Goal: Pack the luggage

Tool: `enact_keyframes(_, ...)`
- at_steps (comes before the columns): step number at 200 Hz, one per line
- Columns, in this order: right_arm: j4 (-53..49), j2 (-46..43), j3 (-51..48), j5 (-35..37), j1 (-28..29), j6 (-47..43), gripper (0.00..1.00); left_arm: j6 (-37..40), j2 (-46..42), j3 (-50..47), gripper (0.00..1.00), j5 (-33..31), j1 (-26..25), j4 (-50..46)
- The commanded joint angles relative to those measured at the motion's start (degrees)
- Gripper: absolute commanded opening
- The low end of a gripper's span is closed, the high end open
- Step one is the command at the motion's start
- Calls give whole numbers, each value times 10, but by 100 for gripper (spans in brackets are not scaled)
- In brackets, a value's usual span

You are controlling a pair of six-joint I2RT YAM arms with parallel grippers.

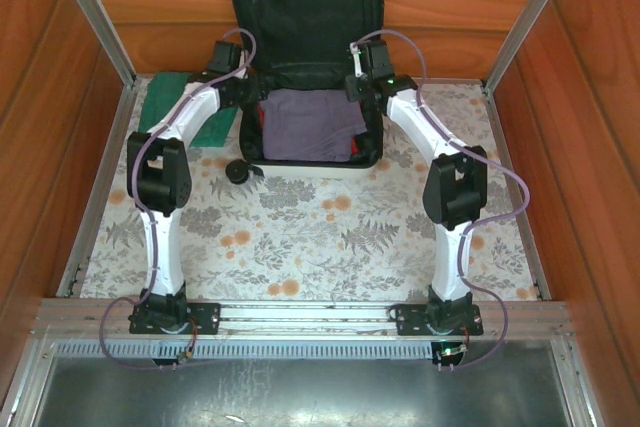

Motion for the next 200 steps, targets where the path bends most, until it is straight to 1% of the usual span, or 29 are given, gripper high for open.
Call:
enact_keyframes(1, -3, -7, 11, -61, 1, 20, 37, -13, -33, 9, 48, 3, -10, -19)
enact_keyframes(21, 36, 19, 13, -108, 2, 46, 24, 6, -4, 24, 32, 1, -30, -21)
enact_keyframes(30, 59, 33, 11, -131, 2, 54, 22, 6, 15, 33, 26, -5, -35, -26)
enact_keyframes(43, 92, 57, 8, -157, 2, 64, 19, -8, 47, 46, 19, -7, -35, -27)
enact_keyframes(50, 111, 71, 6, -165, 2, 65, 19, -12, 66, 56, 16, -4, -35, -29)
enact_keyframes(60, 131, 93, 5, -158, 2, 67, 20, -11, 95, 74, 13, -6, -38, -33)
enact_keyframes(79, 143, 132, 7, -114, 2, 83, 20, 1, 155, 129, 9, -63, -48, -65)
enact_keyframes(96, 118, 161, 18, -56, 2, 103, 19, 16, 217, 195, 8, -87, -59, -105)
enact_keyframes(116, 102, 181, 20, -11, 2, 109, 18, 30, 276, 264, 7, -104, -69, -136)
enact_keyframes(144, 62, 198, 52, 26, 0, 103, 18, 30, 313, 302, 7, -111, -70, -140)
enact_keyframes(161, 43, 196, 66, 28, -1, 100, 19, 33, 318, 317, 7, -109, -69, -140)
enact_keyframes(177, 28, 183, 70, 23, -1, 102, 23, 36, 312, 325, 7, -115, -69, -140)
enact_keyframes(190, 22, 169, 67, 16, -2, 106, 28, 42, 297, 325, 13, -125, -69, -140)
enact_keyframes(200, 16, 155, 64, 6, -2, 107, 35, 45, 279, 320, 20, -134, -69, -140)
